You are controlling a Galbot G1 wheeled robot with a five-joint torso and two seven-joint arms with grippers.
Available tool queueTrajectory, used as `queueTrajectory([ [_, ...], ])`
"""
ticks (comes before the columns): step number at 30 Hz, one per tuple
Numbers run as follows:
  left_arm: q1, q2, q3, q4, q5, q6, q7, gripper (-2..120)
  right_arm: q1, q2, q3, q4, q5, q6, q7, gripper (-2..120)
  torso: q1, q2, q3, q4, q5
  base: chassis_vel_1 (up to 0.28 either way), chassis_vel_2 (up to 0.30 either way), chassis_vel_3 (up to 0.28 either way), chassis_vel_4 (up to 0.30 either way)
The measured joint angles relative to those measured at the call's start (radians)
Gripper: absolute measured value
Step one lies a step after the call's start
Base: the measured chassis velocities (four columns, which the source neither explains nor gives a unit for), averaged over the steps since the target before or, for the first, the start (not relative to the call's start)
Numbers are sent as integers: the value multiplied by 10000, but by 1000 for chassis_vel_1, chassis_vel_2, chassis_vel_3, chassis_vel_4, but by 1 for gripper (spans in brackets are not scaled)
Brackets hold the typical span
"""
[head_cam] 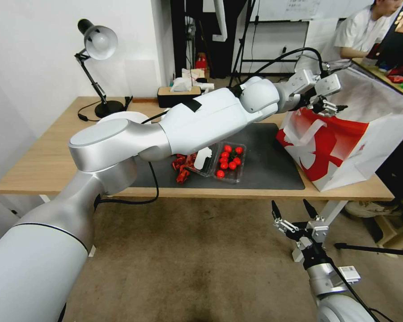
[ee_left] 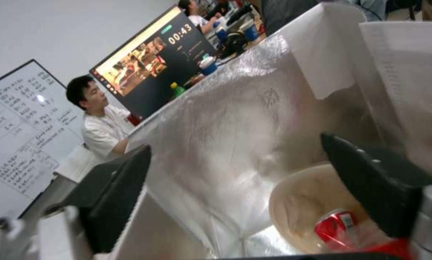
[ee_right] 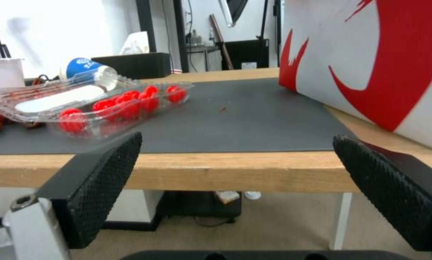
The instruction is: Pick up the trash from the table and place it into the takeout bag.
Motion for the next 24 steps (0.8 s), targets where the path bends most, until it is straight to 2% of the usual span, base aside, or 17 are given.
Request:
queueTrajectory([
  [1, -4, 0, -18, -43, -92, 0, -71, 97, 6, -2, -22, -9, 4, -5, 2, 100, 1, 0, 0, -1, 0, 0, 0, 0, 0],
  [6, -15, 1, -208, -49, -507, -54, -351, 100, 40, -14, -85, -11, 12, -16, 3, 100, 0, 0, 0, -1, 0, 0, 0, 0, 0],
  [10, 4, -1, -405, -28, -840, -326, -1094, 100, 41, -25, -135, -12, 15, -17, 4, 100, 0, 0, 0, -1, 0, 0, 0, 0, 0],
  [11, 4, -1, -405, -28, -840, -326, -1094, 100, 41, -25, -135, -12, 15, -17, 4, 100, 0, 0, 0, -1, 0, 0, 0, 0, 0],
  [13, 166, 39, -611, -38, -853, -394, -1590, 100, 87, -46, -209, -45, 17, -17, 4, 100, 0, 0, 0, -3, 0, 0, 0, 0, 0],
  [14, 166, 39, -611, -38, -853, -394, -1590, 100, 87, -46, -209, -45, 17, -17, 4, 100, 0, 0, 0, -3, 0, 0, 0, 0, 0],
  [15, 281, 99, -853, -94, -892, -396, -1902, 100, 138, -61, -260, -55, 21, -17, 4, 100, 1, 0, 0, -1, 0, 0, 0, 0, 0],
  [16, 281, 99, -853, -94, -892, -396, -1902, 100, 138, -61, -260, -55, 21, -17, 4, 100, 1, 0, 0, -1, 0, 0, 0, 0, 0],
  [19, 453, 323, -1177, -374, -1109, -275, -2252, 100, 212, -74, -329, -57, 30, -17, 5, 100, 1, 0, 0, -1, 0, 0, 0, 0, 0],
  [21, 855, 853, -1667, -930, -1381, -52, -2652, 100, 321, -93, -409, -96, 61, -27, 10, 100, 0, 1, -1, -2, -2, 0, 0, 0, 0],
  [22, 855, 853, -1667, -930, -1381, -52, -2652, 100, 321, -93, -409, -96, 61, -27, 10, 100, 0, 1, -1, -2, -2, 0, 0, 0, 0],
  [24, 1414, 1342, -2108, -1439, -1460, 95, -2862, 100, 523, -134, -523, -230, 175, -77, 15, 100, 0, 0, 0, -1, -4, 0, 0, 0, 0],
])
